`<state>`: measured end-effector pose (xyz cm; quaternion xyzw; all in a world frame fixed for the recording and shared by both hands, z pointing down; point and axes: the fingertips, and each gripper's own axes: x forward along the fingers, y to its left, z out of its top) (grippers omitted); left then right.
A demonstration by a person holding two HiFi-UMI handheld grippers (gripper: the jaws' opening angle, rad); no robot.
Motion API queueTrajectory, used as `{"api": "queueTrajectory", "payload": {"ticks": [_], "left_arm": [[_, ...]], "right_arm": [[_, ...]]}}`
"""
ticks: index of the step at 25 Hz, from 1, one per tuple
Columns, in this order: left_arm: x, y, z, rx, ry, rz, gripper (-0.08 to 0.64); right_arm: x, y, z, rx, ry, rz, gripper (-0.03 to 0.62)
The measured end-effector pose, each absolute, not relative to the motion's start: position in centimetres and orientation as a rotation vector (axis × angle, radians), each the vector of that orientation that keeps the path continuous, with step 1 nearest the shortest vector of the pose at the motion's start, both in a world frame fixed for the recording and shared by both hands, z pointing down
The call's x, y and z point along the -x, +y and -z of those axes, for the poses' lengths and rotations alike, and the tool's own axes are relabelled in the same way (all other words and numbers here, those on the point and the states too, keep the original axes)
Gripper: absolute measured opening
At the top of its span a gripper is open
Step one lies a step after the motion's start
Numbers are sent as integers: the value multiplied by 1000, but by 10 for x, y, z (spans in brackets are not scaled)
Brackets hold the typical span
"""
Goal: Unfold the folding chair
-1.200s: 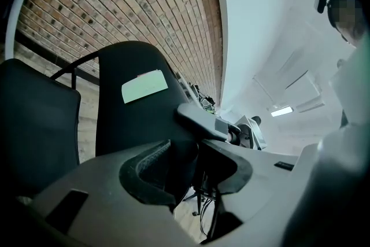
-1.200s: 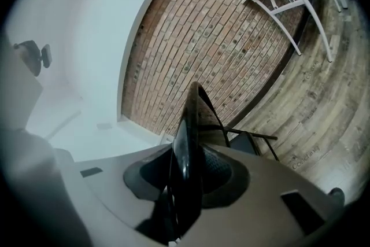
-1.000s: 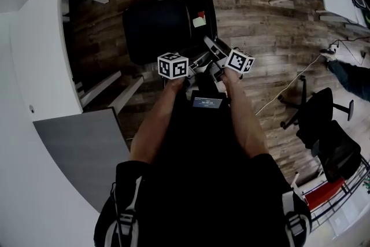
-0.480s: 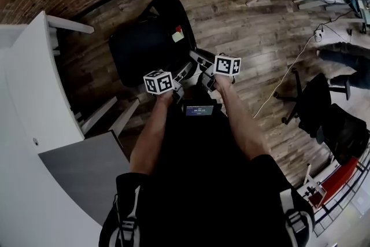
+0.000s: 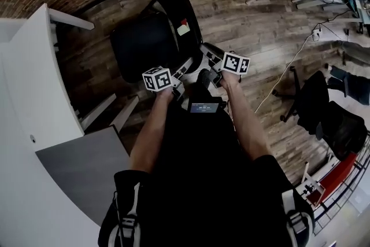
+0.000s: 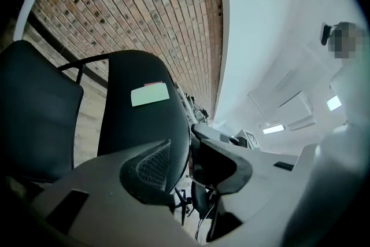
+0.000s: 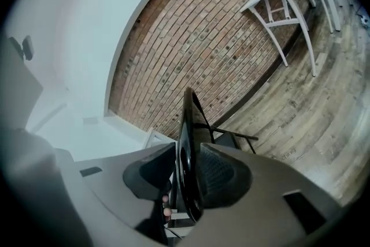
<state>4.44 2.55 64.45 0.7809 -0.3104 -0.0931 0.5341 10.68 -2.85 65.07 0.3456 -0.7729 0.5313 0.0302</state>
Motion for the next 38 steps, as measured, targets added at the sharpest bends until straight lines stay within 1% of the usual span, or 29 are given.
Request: {"api": "queueTrajectory", "payload": {"ticks": [6, 11, 16, 20, 26, 38], "left_arm": [[-12, 41, -628, -1808, -803, 371, 172], [9, 52, -587, -1803, -912, 536, 172], [1, 88, -540, -1811, -1006, 661, 172], [-14, 131, -517, -1812, -1042, 743, 172], [-23, 169, -491, -1841, -1102, 715, 171], [-34, 171, -427, -2003, -931, 687, 170]], "right_arm": [[-152, -16, -628, -1134, -2446, -1688, 130], [-156, -15, -586, -989, -2669, -1739, 130], [-167, 9, -545, -816, -2812, -1721, 130], [-177, 35, -523, -667, -2888, -1798, 130], [-182, 68, -502, -548, -2916, -1896, 130], [-157, 117, -455, -459, -2999, -1705, 129]]}}
